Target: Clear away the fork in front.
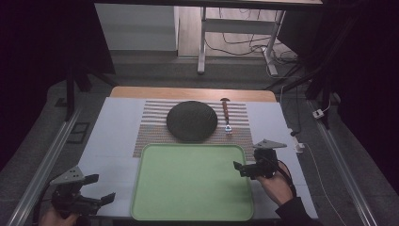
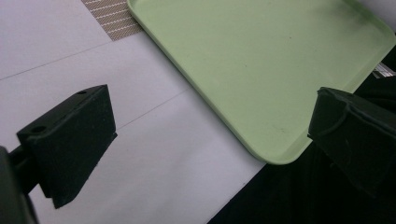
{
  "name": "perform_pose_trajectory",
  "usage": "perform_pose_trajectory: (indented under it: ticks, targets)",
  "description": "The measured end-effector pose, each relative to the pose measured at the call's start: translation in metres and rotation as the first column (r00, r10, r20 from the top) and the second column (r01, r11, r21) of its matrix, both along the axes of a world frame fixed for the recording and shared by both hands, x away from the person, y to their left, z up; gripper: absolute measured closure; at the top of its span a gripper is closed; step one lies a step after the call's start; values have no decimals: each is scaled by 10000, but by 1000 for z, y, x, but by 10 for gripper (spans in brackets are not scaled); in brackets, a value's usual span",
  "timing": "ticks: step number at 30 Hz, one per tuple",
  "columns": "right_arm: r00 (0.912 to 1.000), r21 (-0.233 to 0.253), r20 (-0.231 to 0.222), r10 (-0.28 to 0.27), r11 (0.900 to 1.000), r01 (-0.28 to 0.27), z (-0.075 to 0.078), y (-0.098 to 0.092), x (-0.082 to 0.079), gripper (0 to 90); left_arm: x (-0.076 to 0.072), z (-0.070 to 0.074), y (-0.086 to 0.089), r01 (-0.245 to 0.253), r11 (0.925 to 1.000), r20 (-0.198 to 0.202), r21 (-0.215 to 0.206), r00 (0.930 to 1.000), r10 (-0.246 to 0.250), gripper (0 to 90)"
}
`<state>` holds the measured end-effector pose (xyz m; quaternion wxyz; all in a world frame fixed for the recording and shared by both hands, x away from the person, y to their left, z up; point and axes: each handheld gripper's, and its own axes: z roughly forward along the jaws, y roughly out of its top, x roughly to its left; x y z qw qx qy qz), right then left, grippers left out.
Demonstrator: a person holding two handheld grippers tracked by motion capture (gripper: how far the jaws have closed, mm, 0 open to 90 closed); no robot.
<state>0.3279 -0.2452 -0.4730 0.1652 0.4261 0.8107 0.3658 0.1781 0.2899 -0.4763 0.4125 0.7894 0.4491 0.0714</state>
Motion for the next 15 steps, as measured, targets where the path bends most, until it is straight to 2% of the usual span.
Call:
perform_pose_trajectory:
  ticks: [6,14,15]
  targets:
    - [10000,-192,-15,39,9998,-39,-3,6,13,0,0,0,0,-2,10000,-25,-11,10000,2,9]
    - [9997,-474,30,-258,9985,259,-8,19,37,0,1,0,0,-4,10000,-51,-11,10000,4,8]
    - [9996,-684,31,-288,9972,290,-9,23,43,0,1,0,0,-1,10000,-52,-13,10000,1,8]
